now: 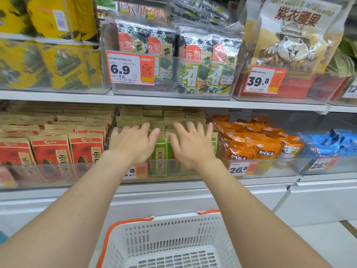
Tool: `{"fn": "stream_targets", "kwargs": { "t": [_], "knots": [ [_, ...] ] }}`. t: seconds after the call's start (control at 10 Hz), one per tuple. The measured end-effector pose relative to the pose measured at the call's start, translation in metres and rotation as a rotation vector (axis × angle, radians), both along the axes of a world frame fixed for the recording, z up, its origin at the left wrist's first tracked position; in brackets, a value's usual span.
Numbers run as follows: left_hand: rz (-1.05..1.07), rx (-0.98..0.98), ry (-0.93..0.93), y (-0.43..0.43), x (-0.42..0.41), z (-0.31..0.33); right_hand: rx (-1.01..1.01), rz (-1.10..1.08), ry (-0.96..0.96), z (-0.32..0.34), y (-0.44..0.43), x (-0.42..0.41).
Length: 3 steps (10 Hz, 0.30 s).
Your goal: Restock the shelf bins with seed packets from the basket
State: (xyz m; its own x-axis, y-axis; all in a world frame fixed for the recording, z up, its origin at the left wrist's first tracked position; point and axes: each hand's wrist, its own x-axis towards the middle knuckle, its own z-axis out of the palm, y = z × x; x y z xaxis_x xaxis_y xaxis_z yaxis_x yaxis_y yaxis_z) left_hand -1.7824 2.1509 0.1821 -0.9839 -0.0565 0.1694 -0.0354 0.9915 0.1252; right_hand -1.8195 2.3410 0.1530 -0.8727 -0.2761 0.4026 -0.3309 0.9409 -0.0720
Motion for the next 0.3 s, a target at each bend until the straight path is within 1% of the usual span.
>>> {"fn": "stream_targets", "kwargs": {
  "t": [0.1,0.2,0.3],
  "knots": [
    [-0.11,-0.033,-0.019,-0.0069,-0.0028,-0.0081,0.064,-0.077,-0.006,-0.003,-0.0028,-0.0075],
    [-0.094,-0.006,-0.001,-0.0143,-0.0066,-0.017,0.051,0.027,0.03,-0.0086,-0.0054,-0.0092],
    [-0.086,-0.014,0.13,-0.009,-0.0045,-0.0178,-0.007,0.017,0.096,-0.0036,-0.0027,-0.0038]
  ]
}}
